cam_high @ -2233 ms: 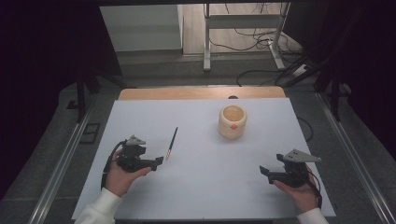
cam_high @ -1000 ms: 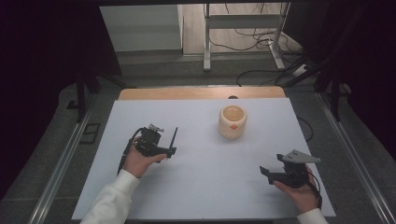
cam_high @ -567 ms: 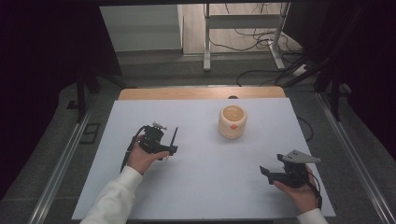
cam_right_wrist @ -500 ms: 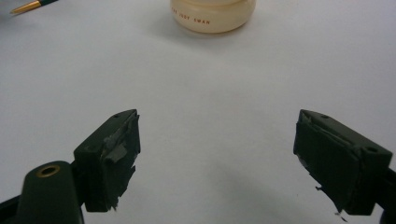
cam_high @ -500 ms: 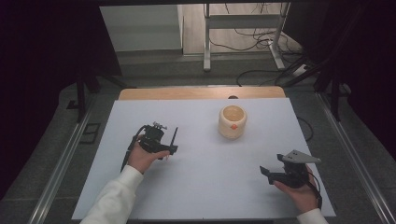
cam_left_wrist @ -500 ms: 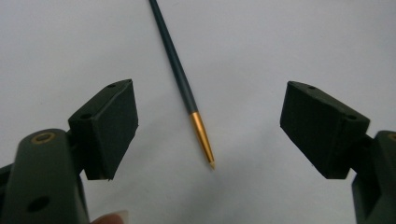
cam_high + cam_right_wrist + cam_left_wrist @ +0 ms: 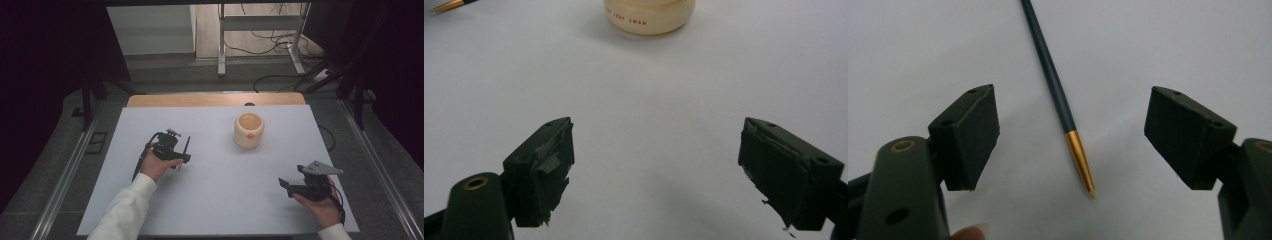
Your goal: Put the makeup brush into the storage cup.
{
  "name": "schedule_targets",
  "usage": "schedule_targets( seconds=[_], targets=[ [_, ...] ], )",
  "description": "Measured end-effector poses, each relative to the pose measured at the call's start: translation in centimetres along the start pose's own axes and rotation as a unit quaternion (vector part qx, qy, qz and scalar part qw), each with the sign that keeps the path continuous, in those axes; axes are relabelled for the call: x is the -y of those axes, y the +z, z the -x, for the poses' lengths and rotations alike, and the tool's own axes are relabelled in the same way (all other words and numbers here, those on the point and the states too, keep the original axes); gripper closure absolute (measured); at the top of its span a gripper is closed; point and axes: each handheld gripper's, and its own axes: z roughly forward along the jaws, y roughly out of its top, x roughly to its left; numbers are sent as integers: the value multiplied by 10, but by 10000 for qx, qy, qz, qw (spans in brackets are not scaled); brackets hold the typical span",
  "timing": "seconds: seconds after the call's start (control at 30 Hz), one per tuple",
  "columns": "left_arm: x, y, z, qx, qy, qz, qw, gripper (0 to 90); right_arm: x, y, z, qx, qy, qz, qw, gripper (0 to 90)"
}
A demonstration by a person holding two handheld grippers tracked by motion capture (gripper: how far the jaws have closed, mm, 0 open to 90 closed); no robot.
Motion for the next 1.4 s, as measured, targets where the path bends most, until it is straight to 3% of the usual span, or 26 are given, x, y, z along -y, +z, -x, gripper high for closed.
schedule_targets(
  seconds=[0.43, 0.8, 1.07, 1.17, 1.4],
  targets=[
    [-2, 9, 5, -131, 113, -275, 9995, 301, -1, -2, -1, 50, -39, 10, 10000, 155],
    [-2, 10, 3, -168, -30, -407, 9990, 345, -1, -1, -2, 37, -44, -2, 10000, 153],
    [-4, 19, 8, -199, 22, -647, 9977, 441, -1, -1, -2, 49, -57, -9, 10000, 153],
    [-4, 20, 10, -319, 82, -690, 9971, 477, -1, -1, -1, 49, -59, -10, 10000, 153],
    [-5, 19, 8, -336, -45, -715, 9969, 586, -1, -1, -2, 73, -75, -27, 9999, 153]
  ],
)
